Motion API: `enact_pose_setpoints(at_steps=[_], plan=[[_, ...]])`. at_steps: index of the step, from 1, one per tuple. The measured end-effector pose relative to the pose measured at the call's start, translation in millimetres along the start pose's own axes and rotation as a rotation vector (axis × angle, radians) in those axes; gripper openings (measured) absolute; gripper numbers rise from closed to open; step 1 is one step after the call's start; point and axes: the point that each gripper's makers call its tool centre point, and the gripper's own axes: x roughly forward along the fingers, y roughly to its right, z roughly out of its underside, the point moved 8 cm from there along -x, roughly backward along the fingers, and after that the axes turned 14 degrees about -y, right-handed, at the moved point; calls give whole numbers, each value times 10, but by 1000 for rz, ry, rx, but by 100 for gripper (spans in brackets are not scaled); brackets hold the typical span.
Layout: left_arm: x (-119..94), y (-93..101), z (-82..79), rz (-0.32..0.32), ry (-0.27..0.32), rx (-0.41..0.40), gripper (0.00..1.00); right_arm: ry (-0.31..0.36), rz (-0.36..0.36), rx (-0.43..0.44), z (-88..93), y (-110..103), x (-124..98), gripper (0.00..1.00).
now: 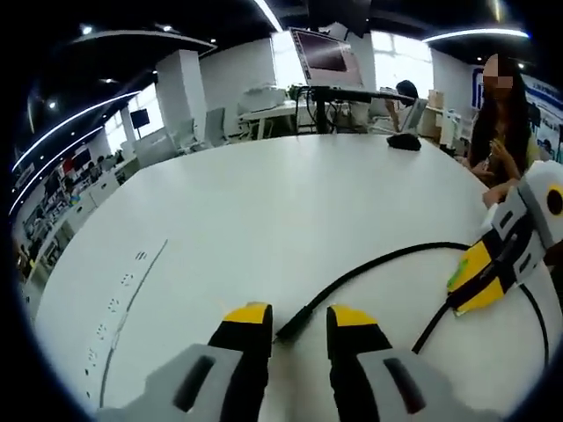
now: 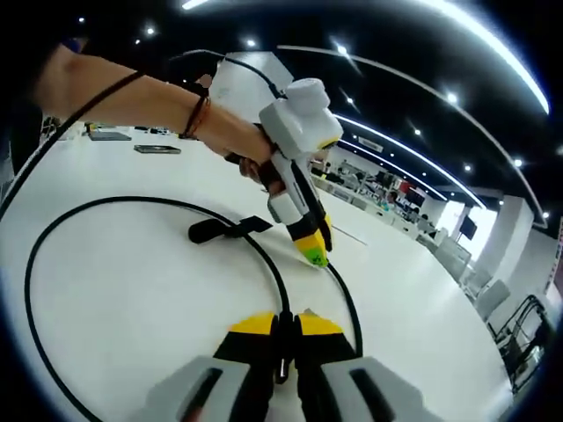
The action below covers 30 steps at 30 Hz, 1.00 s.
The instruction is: Find the charging cable on the desk, coil it up and secure with Velcro.
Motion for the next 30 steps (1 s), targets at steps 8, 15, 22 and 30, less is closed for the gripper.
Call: enact_pose_setpoints(at_steps=[8, 15, 22, 30], plan=[[60, -91, -11, 25, -13, -12, 20, 0, 3, 1, 0, -2, -1, 9], [71, -89, -48, 35, -50, 11, 17, 3, 1, 4, 5, 1, -1, 9], [45, -53, -72, 32, -112, 61, 13, 5, 0, 6, 8, 1, -2, 9], [3, 26, -64, 19, -188, 119, 8, 6, -3, 13, 5, 5, 3, 9]])
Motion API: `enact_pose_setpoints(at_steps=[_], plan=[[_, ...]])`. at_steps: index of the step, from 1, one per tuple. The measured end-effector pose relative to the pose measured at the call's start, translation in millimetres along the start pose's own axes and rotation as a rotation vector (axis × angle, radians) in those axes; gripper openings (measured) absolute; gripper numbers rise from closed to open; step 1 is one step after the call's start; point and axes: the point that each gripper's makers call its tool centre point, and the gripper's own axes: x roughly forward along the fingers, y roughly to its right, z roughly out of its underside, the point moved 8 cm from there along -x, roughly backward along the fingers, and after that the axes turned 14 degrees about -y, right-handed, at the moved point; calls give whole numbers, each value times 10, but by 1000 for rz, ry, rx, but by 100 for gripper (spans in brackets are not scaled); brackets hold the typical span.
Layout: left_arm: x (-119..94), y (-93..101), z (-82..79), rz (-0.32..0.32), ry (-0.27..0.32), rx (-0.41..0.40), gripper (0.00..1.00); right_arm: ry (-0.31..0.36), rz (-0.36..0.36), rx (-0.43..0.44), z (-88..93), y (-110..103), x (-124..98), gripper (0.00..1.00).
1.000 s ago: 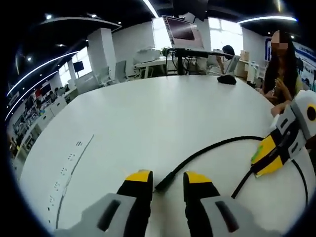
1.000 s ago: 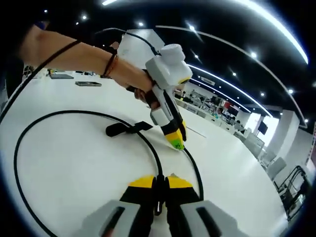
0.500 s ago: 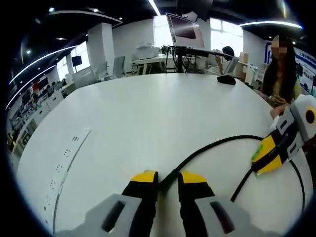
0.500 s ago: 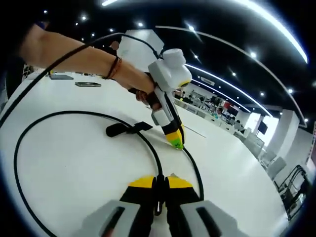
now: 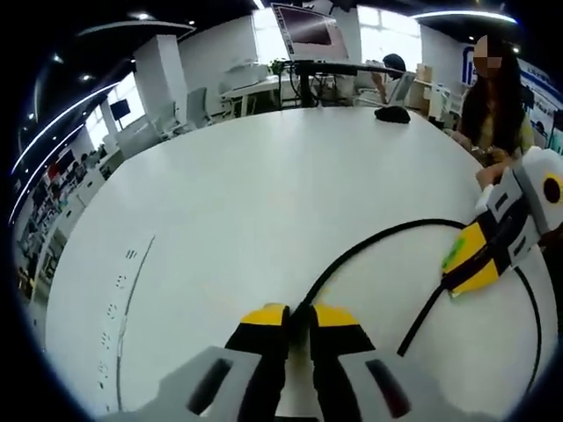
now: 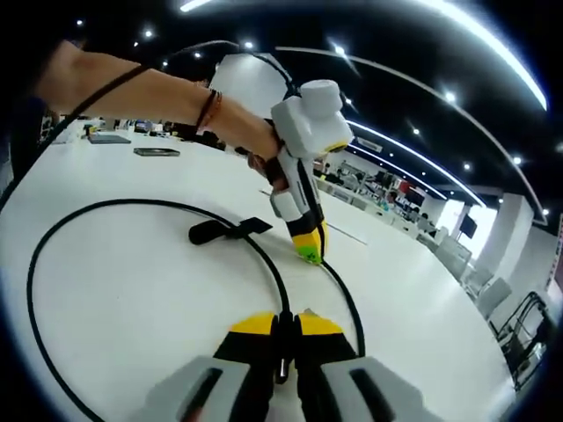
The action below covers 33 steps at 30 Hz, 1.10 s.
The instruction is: Find the charging cable on the desk, coil it up and secure with Velcro.
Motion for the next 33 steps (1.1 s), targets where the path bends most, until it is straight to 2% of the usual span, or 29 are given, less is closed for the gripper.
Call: enact_pose_setpoints(at_steps=[10, 15, 24, 33], plan=[[-36, 83, 33, -46, -22, 37, 6, 0, -1, 12, -4, -4, 3, 9], [-53, 108, 57, -69, 0, 14, 6, -2, -6, 24, -5, -1, 3, 9], [-115, 156, 127, -112, 1, -4, 6, -24, 10, 12, -33, -1, 3, 9], [-304, 178, 194, -158, 5, -32, 6, -28, 25, 8, -113, 43, -13, 9]])
